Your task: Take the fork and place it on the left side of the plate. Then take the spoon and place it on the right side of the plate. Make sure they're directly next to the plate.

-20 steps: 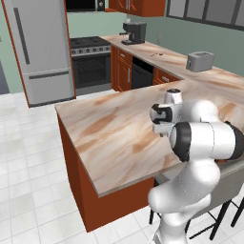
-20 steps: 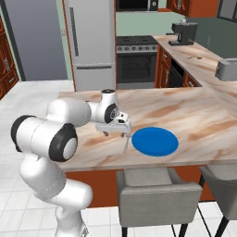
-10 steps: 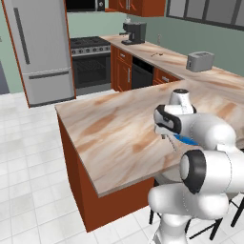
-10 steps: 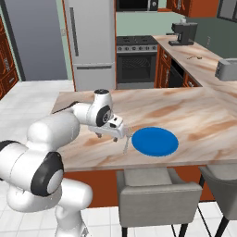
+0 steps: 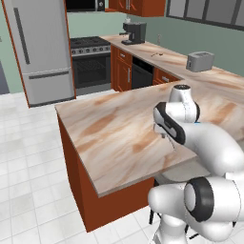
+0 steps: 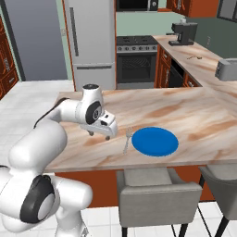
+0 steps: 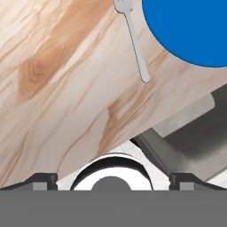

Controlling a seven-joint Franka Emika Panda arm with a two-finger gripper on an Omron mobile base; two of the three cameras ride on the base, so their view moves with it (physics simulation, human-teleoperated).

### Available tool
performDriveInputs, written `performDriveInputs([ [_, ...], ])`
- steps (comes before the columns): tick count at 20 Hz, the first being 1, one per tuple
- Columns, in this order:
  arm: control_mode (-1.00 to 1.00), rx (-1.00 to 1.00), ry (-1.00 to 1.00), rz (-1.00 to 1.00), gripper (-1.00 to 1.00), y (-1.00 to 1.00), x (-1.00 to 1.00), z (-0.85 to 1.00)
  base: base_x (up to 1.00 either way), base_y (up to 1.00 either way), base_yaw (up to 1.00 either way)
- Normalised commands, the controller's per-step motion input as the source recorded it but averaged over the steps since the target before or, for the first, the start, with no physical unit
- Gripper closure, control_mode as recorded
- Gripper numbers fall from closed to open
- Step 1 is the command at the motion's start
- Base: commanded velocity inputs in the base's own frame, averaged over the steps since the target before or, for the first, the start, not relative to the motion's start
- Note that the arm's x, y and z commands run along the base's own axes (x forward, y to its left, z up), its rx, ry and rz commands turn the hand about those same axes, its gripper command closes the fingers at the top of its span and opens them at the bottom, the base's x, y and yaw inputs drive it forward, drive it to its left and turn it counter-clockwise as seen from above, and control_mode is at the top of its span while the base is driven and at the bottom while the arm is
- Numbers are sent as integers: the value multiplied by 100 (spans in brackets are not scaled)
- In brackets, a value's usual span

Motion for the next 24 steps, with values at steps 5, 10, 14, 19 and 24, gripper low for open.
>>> performDriveInputs([
  [5, -100, 0, 1, 0, -100, 10, -24, 7, 0, 0, 0],
  [10, -100, 0, 0, 0, -100, 0, 0, 0, 0, 0, 0],
  [14, -100, 0, 0, 0, -100, 0, 0, 0, 0, 0, 0],
  [19, 100, 0, 0, 0, -100, 0, 0, 0, 0, 0, 0],
  [24, 100, 0, 0, 0, -100, 0, 0, 0, 0, 0, 0],
])
